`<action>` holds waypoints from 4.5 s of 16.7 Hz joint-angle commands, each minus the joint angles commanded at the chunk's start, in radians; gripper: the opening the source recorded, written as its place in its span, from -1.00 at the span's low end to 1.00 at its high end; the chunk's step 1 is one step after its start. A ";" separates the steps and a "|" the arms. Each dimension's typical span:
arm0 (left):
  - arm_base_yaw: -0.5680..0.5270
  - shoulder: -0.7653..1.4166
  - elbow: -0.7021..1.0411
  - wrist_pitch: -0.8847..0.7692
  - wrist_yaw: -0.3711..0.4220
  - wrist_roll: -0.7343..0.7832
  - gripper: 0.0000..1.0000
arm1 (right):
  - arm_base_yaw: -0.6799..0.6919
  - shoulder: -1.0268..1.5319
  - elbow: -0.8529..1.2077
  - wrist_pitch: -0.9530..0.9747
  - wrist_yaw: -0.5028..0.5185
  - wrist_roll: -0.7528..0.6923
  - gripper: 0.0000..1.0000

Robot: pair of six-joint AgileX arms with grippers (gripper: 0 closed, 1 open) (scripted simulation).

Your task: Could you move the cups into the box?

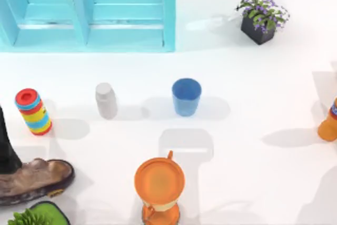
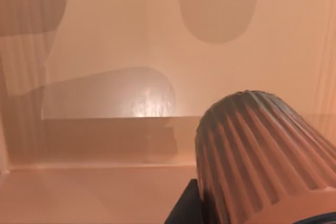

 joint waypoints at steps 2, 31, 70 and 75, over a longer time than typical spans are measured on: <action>0.000 0.000 0.000 0.000 0.000 0.000 1.00 | 0.000 0.000 0.000 0.000 0.000 0.000 -0.85; 0.000 0.000 0.000 0.000 0.000 0.000 1.00 | -0.011 0.020 0.291 -0.275 -0.002 -0.003 1.00; 0.000 0.000 0.000 0.000 0.000 0.000 1.00 | 1.303 0.957 1.306 -0.238 0.108 1.308 1.00; 0.000 0.000 0.000 0.000 0.000 0.000 1.00 | 1.288 0.988 1.138 -0.029 0.106 1.293 1.00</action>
